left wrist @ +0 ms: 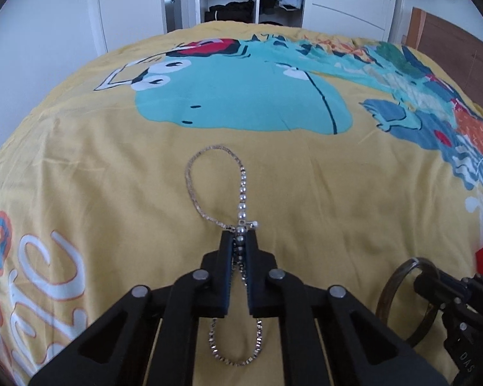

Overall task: Organize jewelry
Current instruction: 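Grasp the rhinestone chain necklace with the left tool while the right tool grasps the tortoiseshell bangle, then carry the necklace into the red box and release while the right tool releases the bangle there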

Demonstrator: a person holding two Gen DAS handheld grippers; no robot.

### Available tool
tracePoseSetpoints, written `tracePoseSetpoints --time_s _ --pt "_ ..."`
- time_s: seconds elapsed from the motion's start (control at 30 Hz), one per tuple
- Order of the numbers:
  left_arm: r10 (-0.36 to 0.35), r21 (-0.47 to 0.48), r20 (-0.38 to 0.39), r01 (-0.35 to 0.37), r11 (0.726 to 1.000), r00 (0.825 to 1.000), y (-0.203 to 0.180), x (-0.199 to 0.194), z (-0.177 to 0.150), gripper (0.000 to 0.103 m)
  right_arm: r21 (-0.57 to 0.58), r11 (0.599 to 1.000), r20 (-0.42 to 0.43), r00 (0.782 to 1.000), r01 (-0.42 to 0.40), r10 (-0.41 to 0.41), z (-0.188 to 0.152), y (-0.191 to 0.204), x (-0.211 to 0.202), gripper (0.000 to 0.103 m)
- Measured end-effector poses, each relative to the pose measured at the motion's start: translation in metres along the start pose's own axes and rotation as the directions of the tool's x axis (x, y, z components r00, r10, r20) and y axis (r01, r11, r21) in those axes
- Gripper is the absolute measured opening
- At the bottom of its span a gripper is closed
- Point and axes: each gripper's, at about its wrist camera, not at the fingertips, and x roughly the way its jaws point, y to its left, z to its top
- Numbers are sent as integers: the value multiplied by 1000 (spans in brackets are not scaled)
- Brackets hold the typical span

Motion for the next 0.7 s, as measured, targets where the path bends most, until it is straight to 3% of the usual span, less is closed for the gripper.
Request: tracePoseSetpoints --time_s 0.33,0.7 --pt "-44 -43 44 46 998 998 16 -91 -9 4 33 999 79 997 9 -12 -6 25 -81 9" --pt "-119 -17 168 123 992 979 20 -228 -14 4 85 995 197 978 52 -68 -18 48 -196 9"
